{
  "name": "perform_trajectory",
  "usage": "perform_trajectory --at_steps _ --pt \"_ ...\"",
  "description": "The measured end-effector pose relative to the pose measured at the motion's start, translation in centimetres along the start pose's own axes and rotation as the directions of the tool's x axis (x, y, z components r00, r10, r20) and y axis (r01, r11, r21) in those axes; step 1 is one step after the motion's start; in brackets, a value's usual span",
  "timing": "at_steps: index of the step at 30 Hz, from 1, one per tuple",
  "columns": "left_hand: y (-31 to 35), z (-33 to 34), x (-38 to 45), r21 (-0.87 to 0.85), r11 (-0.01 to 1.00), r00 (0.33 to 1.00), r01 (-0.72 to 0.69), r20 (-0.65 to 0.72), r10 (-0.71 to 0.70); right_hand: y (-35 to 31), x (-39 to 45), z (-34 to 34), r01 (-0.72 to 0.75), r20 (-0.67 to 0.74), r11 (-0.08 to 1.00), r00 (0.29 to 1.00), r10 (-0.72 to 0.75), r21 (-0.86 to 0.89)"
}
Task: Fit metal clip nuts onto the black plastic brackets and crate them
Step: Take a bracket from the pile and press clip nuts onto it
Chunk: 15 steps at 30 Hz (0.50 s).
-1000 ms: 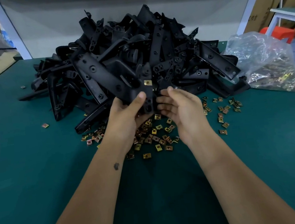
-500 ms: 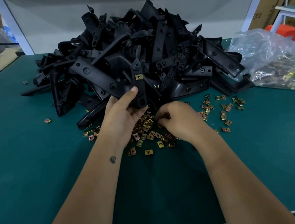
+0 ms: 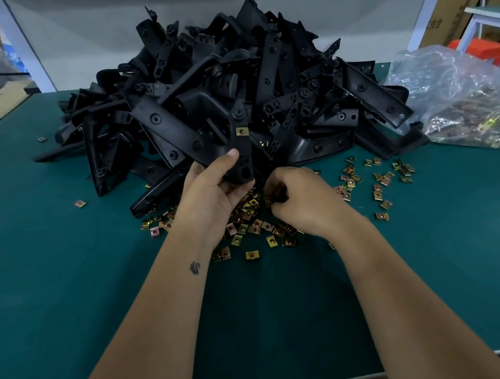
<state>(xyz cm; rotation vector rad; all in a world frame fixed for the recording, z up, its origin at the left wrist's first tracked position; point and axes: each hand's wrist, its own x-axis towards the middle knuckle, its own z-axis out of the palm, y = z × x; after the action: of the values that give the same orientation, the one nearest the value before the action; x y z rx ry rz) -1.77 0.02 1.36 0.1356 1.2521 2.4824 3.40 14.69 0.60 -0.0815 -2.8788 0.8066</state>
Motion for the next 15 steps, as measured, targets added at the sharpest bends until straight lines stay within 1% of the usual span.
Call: perform_trajectory --at_steps 2,3,4,5,6,7,9,11,12,13,15 --pt "0.0 0.0 0.0 0.001 1.0 1.0 0.001 -0.006 -0.001 0.0 0.0 0.1 0.004 -0.033 0.999 0.999 -0.003 0.039" --pt "0.0 0.0 0.0 0.001 1.0 1.0 0.002 -0.012 -0.002 -0.1 0.0 0.1 -0.008 -0.064 0.993 0.998 0.016 0.115" --pt "0.0 0.0 0.0 -0.001 1.0 1.0 0.003 -0.018 -0.003 -0.3 0.0 -0.1 -0.028 -0.1 0.971 0.994 0.053 0.237" --pt "0.0 0.0 0.1 -0.007 1.0 1.0 0.005 -0.025 -0.005 -0.5 0.0 -0.2 -0.04 -0.131 0.919 0.986 0.099 0.391" --pt "0.0 0.0 0.1 -0.018 1.0 1.0 0.008 -0.03 -0.008 -0.7 0.0 -0.3 -0.037 -0.154 0.841 0.978 0.142 0.54" --pt "0.0 0.0 0.2 -0.03 0.999 0.999 0.011 -0.032 -0.012 -0.7 0.1 -0.5 -0.023 -0.171 0.758 0.969 0.177 0.652" --pt "-0.1 0.0 0.2 -0.043 0.999 1.0 0.016 -0.022 -0.017 -0.8 0.1 -0.7 0.012 -0.182 0.612 0.959 0.217 0.791" --pt "-0.1 0.0 0.2 -0.036 0.999 1.0 0.018 0.0 -0.018 -0.9 0.2 -0.7 0.042 -0.156 0.467 0.966 0.208 0.883" --pt "-0.2 0.1 0.2 -0.031 0.999 1.0 0.017 0.012 -0.017 -0.9 0.2 -0.7 0.048 -0.141 0.417 0.97 0.196 0.907" --pt "-0.3 0.1 0.2 -0.026 1.0 1.0 0.016 0.024 -0.016 -0.9 0.2 -0.6 0.049 -0.132 0.391 0.973 0.188 0.919" --pt "-0.5 0.2 0.1 -0.018 1.0 0.999 0.015 0.05 -0.015 -1.0 0.2 -0.4 0.051 -0.127 0.379 0.976 0.179 0.924"
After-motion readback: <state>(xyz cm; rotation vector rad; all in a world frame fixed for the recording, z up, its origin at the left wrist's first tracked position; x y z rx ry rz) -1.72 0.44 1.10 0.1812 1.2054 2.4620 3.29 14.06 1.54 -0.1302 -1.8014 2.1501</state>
